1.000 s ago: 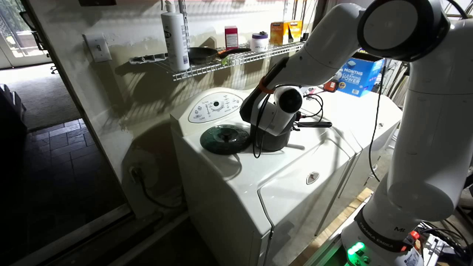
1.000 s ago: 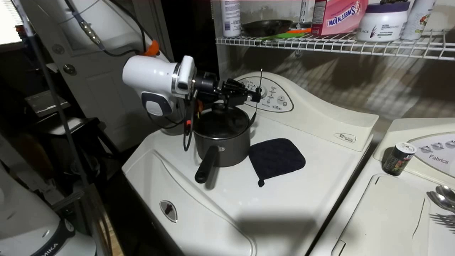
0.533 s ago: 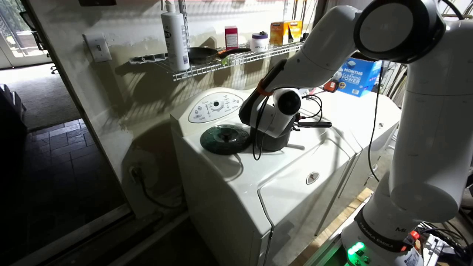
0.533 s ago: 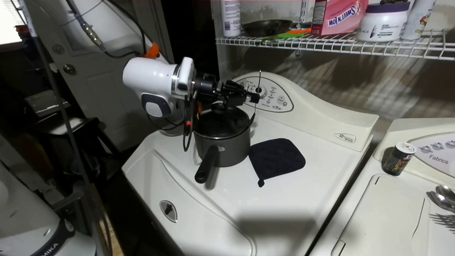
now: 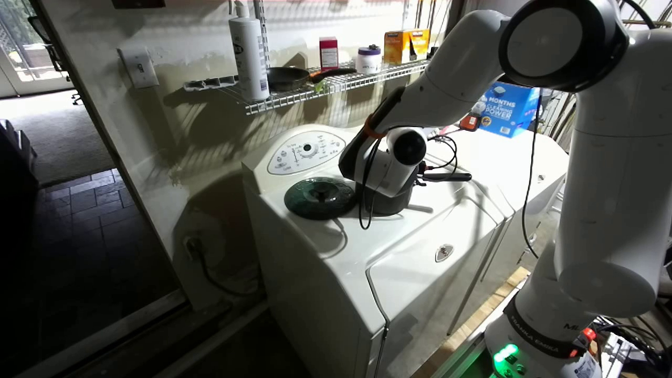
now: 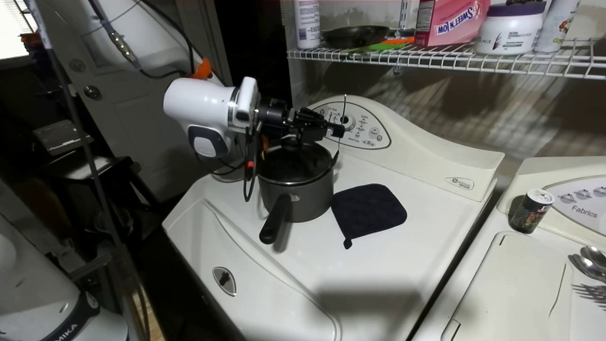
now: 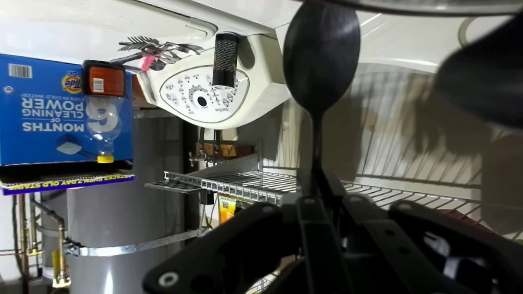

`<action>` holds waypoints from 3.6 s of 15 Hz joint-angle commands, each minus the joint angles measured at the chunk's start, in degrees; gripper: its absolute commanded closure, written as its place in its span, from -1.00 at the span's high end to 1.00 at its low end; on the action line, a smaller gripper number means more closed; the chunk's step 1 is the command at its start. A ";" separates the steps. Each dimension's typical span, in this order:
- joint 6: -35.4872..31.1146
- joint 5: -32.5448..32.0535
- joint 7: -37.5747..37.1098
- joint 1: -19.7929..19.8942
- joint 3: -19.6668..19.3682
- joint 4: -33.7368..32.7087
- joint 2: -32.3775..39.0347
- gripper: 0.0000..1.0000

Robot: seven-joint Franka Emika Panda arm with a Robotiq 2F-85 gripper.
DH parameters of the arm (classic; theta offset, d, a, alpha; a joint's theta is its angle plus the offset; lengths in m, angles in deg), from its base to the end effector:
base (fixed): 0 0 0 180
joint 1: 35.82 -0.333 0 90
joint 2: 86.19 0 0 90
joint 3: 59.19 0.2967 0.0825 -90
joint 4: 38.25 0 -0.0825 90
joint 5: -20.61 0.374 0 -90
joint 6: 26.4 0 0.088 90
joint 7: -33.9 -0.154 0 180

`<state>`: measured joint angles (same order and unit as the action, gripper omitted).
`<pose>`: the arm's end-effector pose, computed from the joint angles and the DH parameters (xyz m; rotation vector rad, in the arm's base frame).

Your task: Put the spoon in the pot

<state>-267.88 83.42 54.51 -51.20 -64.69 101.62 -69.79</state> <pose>0.4822 -0.0746 0.3261 2.0135 -0.8319 1.5579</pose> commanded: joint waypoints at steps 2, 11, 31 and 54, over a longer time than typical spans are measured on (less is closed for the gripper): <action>-1.82 2.22 0.66 -0.42 -0.04 -1.97 2.61 -0.96; -1.88 2.48 1.62 2.78 2.97 -3.30 3.94 -0.96; 2.74 6.83 8.31 4.21 3.81 -5.83 4.36 -0.96; 11.69 15.54 16.75 4.13 3.08 -10.00 3.29 -0.95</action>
<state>-257.31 96.09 68.33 -47.18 -61.64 93.85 -66.93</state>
